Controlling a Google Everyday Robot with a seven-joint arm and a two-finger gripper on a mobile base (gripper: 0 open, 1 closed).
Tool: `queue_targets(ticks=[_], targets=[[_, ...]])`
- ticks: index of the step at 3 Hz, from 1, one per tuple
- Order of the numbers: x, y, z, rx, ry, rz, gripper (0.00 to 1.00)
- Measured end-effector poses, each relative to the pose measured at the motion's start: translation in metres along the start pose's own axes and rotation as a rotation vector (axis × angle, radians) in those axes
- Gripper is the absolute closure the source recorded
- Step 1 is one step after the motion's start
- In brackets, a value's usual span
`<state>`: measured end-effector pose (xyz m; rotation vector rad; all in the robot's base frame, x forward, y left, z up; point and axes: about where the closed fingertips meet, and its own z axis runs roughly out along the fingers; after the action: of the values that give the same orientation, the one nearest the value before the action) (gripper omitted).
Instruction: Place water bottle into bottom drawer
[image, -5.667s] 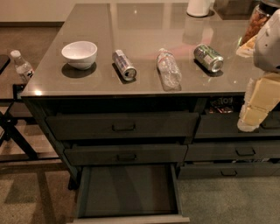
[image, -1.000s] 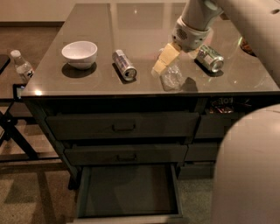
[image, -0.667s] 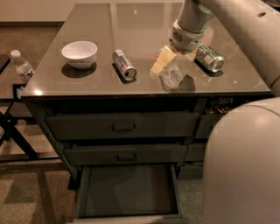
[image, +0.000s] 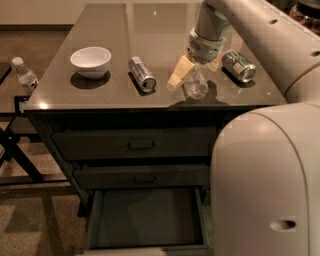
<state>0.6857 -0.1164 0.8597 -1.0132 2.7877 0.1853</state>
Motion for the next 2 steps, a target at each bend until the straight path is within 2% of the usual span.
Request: queue_targets(ticks=[1, 2], targets=[[-0.0047, -0.0031, 0.0088, 0.002, 0.008, -0.001, 0.00], [-0.0047, -0.0031, 0.0089, 0.002, 0.008, -0.001, 0.19]])
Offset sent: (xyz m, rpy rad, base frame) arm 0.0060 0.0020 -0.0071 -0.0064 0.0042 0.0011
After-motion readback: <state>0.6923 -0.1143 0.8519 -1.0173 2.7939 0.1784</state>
